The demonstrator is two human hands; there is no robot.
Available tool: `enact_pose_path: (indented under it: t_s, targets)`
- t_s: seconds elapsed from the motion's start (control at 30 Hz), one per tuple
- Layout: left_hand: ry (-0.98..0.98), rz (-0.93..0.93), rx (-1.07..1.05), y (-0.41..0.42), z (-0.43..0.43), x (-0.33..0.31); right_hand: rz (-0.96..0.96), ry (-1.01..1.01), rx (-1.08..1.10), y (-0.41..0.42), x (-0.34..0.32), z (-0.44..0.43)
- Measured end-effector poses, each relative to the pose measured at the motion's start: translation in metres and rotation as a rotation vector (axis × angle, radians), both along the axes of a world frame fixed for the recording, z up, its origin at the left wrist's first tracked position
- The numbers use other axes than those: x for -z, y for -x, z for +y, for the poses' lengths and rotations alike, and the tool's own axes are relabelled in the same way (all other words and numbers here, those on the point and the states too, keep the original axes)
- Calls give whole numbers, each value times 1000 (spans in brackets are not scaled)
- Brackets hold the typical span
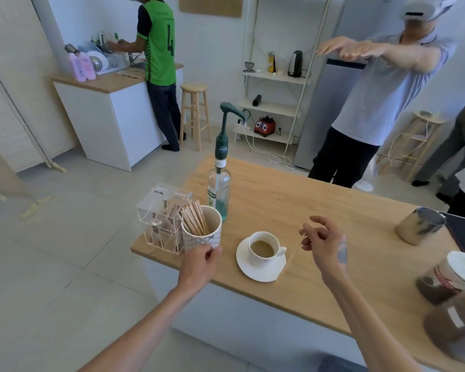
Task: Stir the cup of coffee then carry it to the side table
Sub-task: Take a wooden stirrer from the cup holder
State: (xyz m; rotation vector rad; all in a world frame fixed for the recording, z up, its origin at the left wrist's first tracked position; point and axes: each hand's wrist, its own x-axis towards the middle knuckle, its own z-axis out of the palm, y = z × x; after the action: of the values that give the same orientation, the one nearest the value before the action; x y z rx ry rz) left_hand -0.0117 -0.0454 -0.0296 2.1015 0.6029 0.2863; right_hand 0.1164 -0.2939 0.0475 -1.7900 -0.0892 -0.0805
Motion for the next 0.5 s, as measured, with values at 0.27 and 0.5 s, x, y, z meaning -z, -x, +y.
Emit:
enact_pose_path:
  t_s: [0.27,0.5]
  targets:
    - [-56,350,208,-30,-26,19,119,88,24,-24,53,-35]
    - [-159,475,212,-64,-37,34,250,156,-51,-63,92,-33]
